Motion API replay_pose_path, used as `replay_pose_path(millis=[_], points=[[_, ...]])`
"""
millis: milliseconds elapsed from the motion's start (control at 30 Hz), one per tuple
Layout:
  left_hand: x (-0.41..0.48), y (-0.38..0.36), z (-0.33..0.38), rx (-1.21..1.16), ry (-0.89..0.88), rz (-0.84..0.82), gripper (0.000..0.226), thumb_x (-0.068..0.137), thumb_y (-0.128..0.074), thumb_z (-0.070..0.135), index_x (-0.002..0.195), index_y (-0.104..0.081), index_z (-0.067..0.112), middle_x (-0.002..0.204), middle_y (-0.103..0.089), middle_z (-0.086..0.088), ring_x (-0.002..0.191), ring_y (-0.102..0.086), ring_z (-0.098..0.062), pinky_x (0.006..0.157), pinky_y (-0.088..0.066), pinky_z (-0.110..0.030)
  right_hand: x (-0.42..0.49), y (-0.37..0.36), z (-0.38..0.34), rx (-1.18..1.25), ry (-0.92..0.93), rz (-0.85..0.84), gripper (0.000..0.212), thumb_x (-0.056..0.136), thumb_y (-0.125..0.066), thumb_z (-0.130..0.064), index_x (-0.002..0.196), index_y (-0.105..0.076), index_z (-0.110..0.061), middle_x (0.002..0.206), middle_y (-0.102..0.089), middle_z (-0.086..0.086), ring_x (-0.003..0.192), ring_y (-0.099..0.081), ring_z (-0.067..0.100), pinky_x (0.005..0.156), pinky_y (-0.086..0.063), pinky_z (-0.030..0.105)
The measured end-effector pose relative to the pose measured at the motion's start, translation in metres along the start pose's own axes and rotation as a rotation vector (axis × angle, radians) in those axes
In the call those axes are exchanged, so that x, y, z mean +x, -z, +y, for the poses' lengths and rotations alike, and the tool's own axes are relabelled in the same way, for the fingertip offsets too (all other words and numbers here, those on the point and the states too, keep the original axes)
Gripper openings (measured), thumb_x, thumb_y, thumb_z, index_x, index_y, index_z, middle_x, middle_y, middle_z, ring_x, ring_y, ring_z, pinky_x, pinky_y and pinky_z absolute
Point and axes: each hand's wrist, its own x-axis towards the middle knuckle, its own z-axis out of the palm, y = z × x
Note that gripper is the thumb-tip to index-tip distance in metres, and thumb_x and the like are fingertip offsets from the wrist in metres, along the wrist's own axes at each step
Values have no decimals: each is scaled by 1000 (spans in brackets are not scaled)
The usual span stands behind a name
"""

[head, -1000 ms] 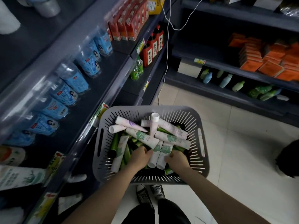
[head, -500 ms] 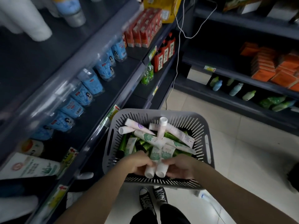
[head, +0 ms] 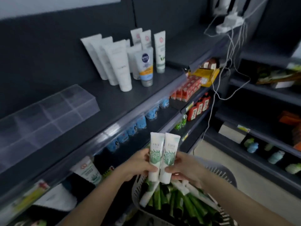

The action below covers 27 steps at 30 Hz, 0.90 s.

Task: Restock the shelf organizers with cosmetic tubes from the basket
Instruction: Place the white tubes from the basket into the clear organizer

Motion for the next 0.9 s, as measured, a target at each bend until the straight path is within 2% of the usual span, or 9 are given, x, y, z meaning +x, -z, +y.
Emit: replay_pose_path(millis=[100,233,300,400,500,567,633,800,900], points=[[-22,17,29,-25,-192,130,59,72,-64,-18,117,-54,18,109,-67,-1,95,-66,-12,76,-56,-34,-2,-18,-44,-63,146,-10,38,78,-71,0,114,-62,-11,108,-71,6,95,-70,23,78,-58,37],[-56,42,63,0,-401,289,56,74,-70,-9,121,-53,15,115,-66,-3,101,-64,-15,83,-56,-35,-9,-43,-98,-104,354,-46,24,82,-68,0,103,-66,-11,96,-74,2,86,-72,17,67,-58,28],[-73,56,76,12,-444,373,50,77,-70,-2,120,-54,18,114,-67,1,101,-65,-13,81,-57,-32,-10,-57,-121,-143,438,-87,26,82,-67,0,105,-66,-10,99,-73,4,89,-71,20,69,-59,30],[-102,78,91,50,-520,501,47,79,-69,2,118,-55,21,112,-68,7,100,-66,-7,85,-55,-30,-9,-88,-154,-240,549,-125,32,80,-70,-1,109,-65,-11,104,-71,7,92,-70,22,73,-60,35],[-132,105,97,23,-569,645,45,80,-69,3,119,-55,22,112,-67,8,102,-64,-10,85,-57,-35,-7,-126,-182,-267,647,-176,34,77,-72,2,108,-64,-12,99,-72,7,91,-70,21,71,-59,33],[-151,122,100,-14,-600,714,37,85,-67,9,118,-57,20,114,-67,4,104,-64,-16,82,-58,-40,-5,-153,-197,-309,691,-207,34,76,-73,0,106,-63,-14,96,-72,5,90,-70,20,72,-59,33],[-170,141,103,-25,-629,788,28,88,-65,13,115,-60,20,113,-68,6,102,-66,-15,81,-58,-41,-2,-182,-210,-366,733,-230,34,76,-73,0,103,-62,-16,96,-71,1,90,-69,17,73,-59,33],[-213,191,105,20,-624,1003,28,85,-67,11,110,-61,22,106,-70,9,96,-67,-10,81,-58,-39,9,-259,-235,-425,842,-250,37,73,-74,2,99,-59,-20,99,-69,-5,91,-67,10,79,-58,35],[-237,222,99,85,-622,1101,32,83,-68,7,110,-58,21,104,-68,9,95,-66,-7,76,-57,-27,21,-301,-241,-412,861,-319,40,74,-72,3,104,-57,-19,103,-68,-5,95,-66,12,79,-58,36]])
